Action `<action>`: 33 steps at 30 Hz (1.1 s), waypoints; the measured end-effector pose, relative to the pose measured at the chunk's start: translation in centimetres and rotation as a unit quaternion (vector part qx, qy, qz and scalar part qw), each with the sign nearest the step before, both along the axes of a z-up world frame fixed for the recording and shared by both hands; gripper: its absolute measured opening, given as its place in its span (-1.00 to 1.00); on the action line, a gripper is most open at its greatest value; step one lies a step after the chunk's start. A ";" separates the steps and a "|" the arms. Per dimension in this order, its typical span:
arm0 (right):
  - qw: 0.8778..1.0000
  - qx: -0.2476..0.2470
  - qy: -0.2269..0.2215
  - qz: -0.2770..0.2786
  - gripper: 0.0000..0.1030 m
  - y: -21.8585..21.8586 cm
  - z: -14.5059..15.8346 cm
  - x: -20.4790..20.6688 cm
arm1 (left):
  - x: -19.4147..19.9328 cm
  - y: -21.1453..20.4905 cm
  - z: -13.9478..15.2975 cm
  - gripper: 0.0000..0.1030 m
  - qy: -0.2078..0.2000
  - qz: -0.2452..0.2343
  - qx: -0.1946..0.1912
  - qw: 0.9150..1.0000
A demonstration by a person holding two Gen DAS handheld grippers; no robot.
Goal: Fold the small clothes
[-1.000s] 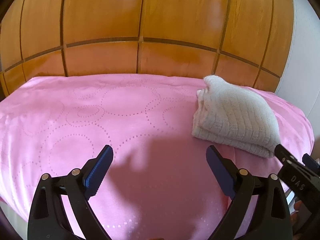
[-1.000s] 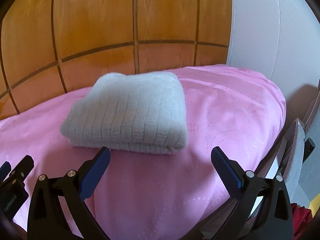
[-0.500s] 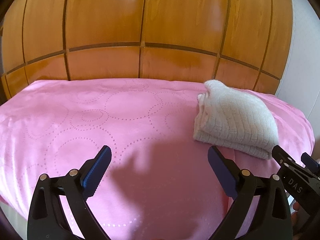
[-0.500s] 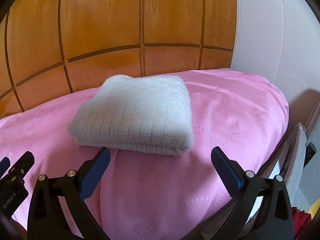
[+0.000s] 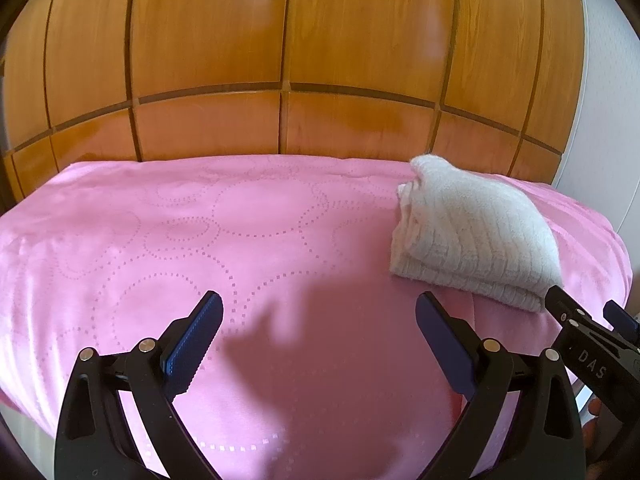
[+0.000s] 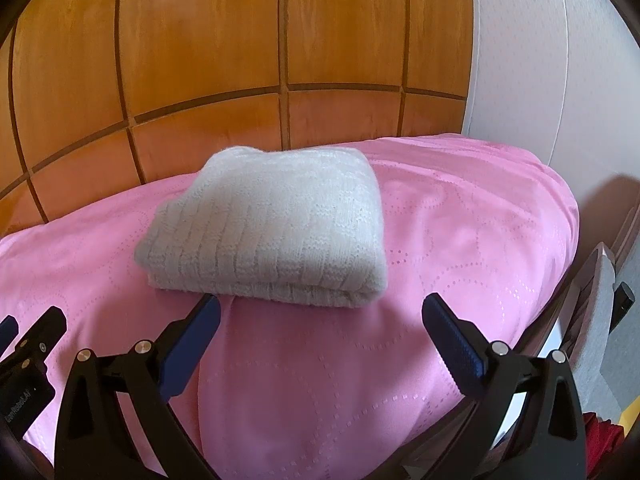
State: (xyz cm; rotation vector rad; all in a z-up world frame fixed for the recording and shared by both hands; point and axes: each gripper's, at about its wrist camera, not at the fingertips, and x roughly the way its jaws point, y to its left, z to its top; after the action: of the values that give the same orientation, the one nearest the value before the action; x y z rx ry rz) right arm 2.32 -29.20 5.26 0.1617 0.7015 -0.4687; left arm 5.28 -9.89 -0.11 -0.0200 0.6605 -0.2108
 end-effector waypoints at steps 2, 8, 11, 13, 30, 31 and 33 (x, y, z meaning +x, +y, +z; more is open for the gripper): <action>1.000 0.001 -0.001 0.000 0.95 -0.1 0.0 0.0 | 0.0 0.0 0.0 0.86 0.000 0.001 0.001 1.000; 1.000 0.005 0.002 0.003 0.95 -0.3 -0.3 0.2 | 0.1 0.0 -0.1 0.86 0.002 0.002 0.004 1.000; 1.000 0.003 0.001 0.003 0.95 -0.2 -0.3 0.1 | 0.1 0.0 -0.2 0.86 0.001 0.001 0.005 1.000; 1.000 0.003 0.003 0.004 0.95 -0.2 -0.4 0.1 | 0.1 0.0 -0.2 0.86 0.004 0.000 0.004 1.000; 1.000 0.002 0.002 0.010 0.95 -0.1 -0.5 0.3 | -0.2 0.0 0.1 0.86 0.001 -0.002 0.001 1.000; 1.000 0.002 0.003 0.011 0.95 -0.1 -0.6 0.3 | -0.2 0.1 0.1 0.86 0.002 -0.002 0.000 1.000; 1.000 0.003 0.005 0.012 0.95 -0.1 -0.7 0.4 | -0.2 0.0 0.1 0.86 0.000 -0.002 0.002 1.000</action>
State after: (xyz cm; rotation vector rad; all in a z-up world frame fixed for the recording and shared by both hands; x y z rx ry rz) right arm 2.68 -29.31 4.53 0.1567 0.7133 -0.4452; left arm 5.08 -9.84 0.00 -0.0150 0.6600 -0.2145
